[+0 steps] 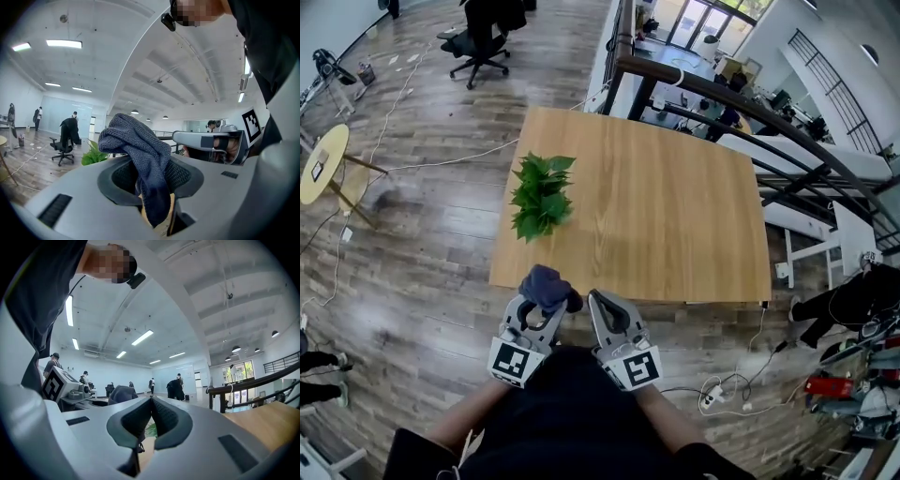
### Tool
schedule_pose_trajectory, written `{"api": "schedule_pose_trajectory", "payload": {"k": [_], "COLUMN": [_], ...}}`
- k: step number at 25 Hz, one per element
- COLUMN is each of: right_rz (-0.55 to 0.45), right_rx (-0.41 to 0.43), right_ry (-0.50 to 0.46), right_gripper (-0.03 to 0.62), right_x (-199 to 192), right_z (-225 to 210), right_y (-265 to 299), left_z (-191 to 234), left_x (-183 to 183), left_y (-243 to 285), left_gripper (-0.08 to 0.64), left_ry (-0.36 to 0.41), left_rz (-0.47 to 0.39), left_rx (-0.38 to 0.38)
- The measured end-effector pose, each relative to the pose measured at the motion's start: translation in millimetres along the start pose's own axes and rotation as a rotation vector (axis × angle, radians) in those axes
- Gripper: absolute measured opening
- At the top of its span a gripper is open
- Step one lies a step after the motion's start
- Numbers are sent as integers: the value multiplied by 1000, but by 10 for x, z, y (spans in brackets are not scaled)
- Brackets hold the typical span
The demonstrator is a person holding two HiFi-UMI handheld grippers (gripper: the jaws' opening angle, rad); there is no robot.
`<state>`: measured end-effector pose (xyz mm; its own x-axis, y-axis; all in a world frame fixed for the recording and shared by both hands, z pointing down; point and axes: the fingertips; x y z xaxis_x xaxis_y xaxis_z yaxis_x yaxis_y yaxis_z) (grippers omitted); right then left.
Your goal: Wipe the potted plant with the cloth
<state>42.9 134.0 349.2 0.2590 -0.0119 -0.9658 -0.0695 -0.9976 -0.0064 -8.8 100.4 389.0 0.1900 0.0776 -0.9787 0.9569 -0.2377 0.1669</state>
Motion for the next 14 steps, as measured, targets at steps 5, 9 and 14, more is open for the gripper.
{"api": "schedule_pose_trajectory", "payload": {"k": [5, 9, 14], "right_rz": [-21, -25, -24], "right_rx": [-24, -34, -23], "right_ry": [2, 18, 7], "right_gripper": [18, 18, 18], "right_x": [8, -14, -14], "right_z": [13, 56, 129], "right_y": [1, 40, 127], "left_z": [-43, -7, 92], "left_x": [26, 12, -35], "left_y": [-48, -103, -141], "left_gripper": [163, 163, 163], "left_ry": [7, 8, 8], "left_rz": [-17, -24, -27], "left_rx": [-24, -30, -15]}}
Point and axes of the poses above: the fingertips, and each gripper's own axes: y forward along the fingers, z to its left, x out of its top, and after that the axes turned 13 degrees about y, right-handed
